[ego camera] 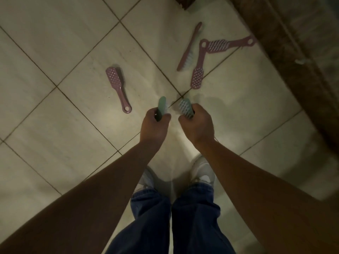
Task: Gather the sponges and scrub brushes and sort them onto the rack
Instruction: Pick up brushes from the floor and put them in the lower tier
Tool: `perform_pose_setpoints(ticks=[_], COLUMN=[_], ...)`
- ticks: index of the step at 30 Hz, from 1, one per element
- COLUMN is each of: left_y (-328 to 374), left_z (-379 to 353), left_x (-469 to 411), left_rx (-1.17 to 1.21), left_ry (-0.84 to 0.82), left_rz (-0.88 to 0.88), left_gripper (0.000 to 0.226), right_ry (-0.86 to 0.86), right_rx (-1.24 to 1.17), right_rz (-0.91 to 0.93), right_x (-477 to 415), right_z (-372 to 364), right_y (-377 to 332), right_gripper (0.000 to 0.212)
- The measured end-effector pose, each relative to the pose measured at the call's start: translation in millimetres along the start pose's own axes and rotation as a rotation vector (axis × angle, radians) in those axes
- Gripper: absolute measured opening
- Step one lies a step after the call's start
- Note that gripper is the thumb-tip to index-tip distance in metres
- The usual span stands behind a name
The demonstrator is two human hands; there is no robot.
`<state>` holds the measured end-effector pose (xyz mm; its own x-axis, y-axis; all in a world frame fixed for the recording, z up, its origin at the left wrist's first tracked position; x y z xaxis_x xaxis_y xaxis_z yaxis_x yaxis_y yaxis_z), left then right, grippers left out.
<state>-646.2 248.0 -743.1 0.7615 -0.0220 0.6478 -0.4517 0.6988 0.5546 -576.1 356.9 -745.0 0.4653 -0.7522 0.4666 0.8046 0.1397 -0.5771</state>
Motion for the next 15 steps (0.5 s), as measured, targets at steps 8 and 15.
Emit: perform_pose_setpoints(ticks=[8, 15], left_y=[99.5, 206.1], left_z=[43.2, 95.6], left_x=[103.6, 200.2], left_rx=[0.058, 0.074], left_ry=[-0.044, -0.167], left_rz=[0.022, -0.063], left_gripper=[0.024, 0.014], right_ry=[-0.072, -0.051], right_rx=[-0.194, -0.505], right_rz=[-0.234, -0.419], right_x=[51.5, 112.9], right_z=[128.0, 254.4], right_y=[-65.1, -138.7], right_gripper=[0.016, 0.008])
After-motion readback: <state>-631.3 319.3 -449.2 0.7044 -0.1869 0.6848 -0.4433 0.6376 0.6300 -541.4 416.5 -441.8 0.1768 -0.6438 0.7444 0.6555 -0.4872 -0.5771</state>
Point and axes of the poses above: each hand's wrist, its own x-axis away from the middle knuckle, its own z-axis out of the back of the hand, y = z × x, the point moved 2 cm from there along -x, towards the middle knuckle, and after that the axes turned 11 degrees about y, right-handed, at the moved point
